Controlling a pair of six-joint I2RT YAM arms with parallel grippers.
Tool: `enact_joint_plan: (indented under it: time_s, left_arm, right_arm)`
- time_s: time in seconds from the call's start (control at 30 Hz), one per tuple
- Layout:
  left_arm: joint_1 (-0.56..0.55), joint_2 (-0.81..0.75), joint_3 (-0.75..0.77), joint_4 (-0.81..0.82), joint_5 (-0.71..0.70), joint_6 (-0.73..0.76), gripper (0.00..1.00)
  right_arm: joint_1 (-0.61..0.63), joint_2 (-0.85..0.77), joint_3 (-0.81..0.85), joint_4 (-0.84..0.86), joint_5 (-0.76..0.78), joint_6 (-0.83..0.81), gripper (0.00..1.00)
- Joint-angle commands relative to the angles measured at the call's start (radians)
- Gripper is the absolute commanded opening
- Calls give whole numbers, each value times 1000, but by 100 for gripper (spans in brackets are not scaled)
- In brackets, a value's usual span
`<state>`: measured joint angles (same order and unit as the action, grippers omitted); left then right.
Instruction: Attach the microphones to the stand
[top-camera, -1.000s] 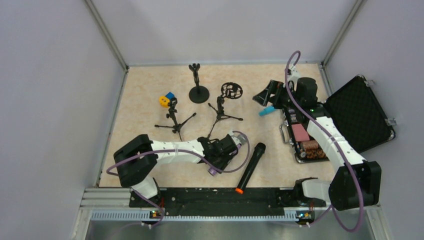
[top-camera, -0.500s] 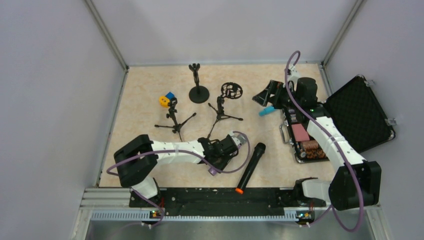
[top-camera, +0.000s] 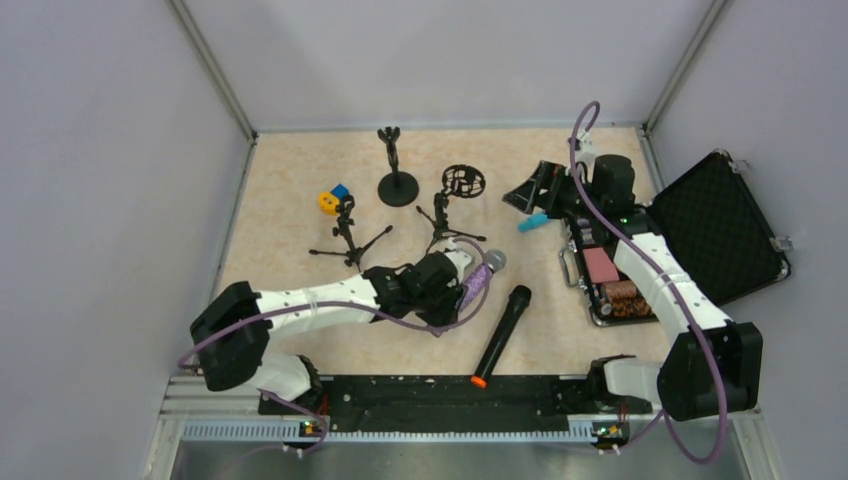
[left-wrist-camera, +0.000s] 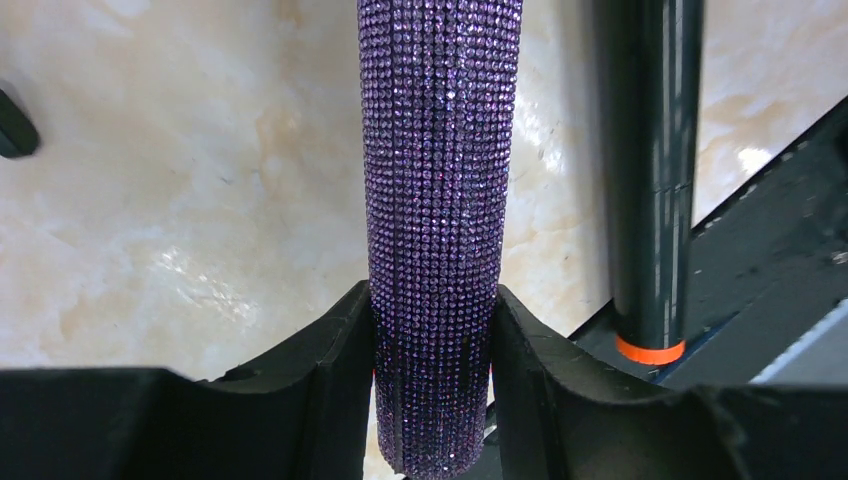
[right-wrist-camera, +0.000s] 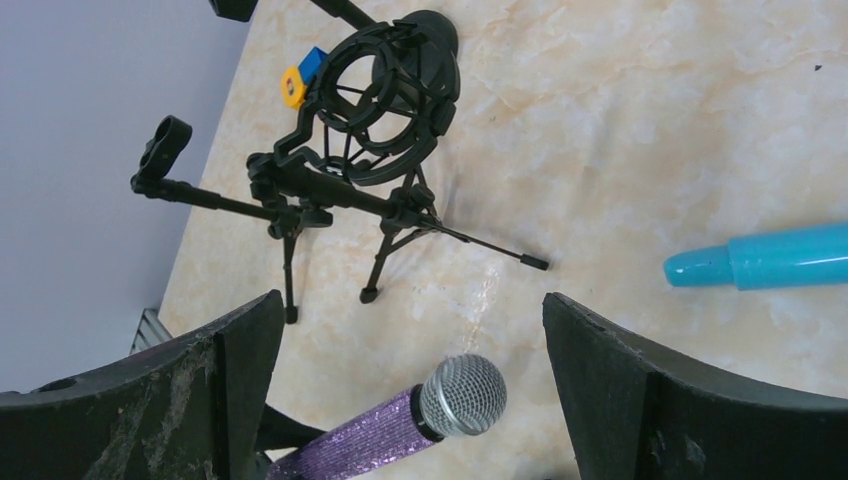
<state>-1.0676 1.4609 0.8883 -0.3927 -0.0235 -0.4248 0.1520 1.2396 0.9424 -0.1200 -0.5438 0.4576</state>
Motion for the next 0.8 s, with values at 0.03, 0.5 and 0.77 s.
enact_joint_plan:
  time_s: [0.03,0.5,0.77]
  left_arm:
    - [82,-98,-30,179,126,-16,0]
    - [241,-275,-60,468,299,-39,0]
    - [315,-401,-134,665,297,-102,0]
  right_arm:
    - [-7,-23,51,28,-55,28,99]
    - [-8,-126,24,122,-209,137,99]
    - [23,-155,-68,389,-296,316,99]
